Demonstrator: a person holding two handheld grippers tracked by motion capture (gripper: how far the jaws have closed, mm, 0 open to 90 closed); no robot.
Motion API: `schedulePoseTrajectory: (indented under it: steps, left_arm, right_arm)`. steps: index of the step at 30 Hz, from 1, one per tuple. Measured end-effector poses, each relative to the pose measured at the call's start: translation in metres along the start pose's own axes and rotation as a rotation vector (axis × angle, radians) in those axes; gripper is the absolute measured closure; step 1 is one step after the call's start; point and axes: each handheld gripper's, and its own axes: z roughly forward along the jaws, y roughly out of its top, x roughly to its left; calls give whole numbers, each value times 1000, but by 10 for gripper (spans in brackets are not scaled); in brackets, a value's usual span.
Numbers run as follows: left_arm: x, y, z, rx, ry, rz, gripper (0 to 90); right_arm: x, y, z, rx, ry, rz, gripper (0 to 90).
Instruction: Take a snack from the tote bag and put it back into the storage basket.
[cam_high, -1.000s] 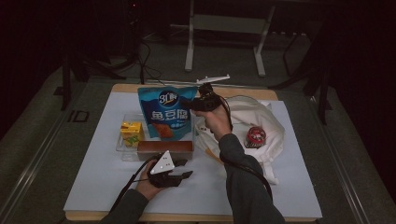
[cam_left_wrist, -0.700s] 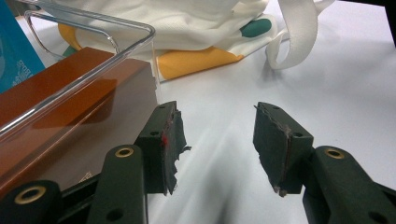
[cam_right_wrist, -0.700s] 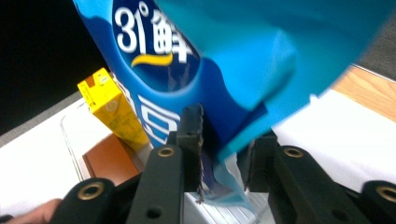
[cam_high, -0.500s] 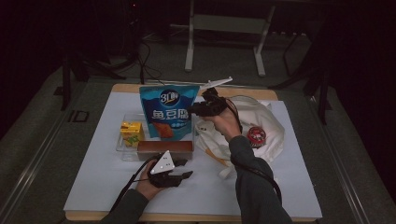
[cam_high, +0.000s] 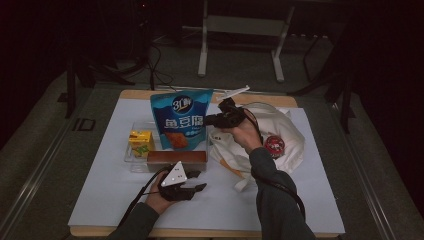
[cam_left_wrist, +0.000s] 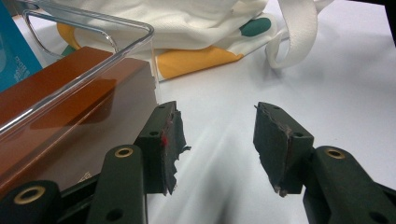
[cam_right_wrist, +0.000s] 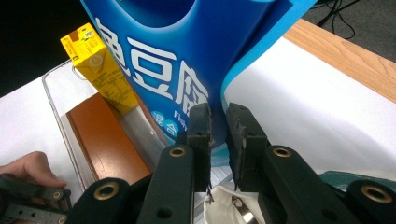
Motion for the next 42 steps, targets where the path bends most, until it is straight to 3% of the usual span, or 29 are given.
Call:
schedulePoseTrajectory:
  steps: [12, 17, 22, 32, 42]
  left_arm:
    - [0, 0, 0, 2, 0, 2, 500]
    - [0, 0, 0, 1, 1, 3, 500]
    - [0, 0, 0, 2, 2, 3, 501]
    - [0, 0, 0, 4, 4, 6, 501]
    - [0, 0, 0, 4, 4, 4, 501]
  right_arm:
    - [4, 0, 8, 73, -106, -79, 789]
    - [7, 0, 16, 101, -130, -93, 838]
    - [13, 0, 24, 110, -128, -99, 900]
    - [15, -2, 27, 96, -86, -19, 900]
    - [33, 0, 36, 99, -26, -30, 900]
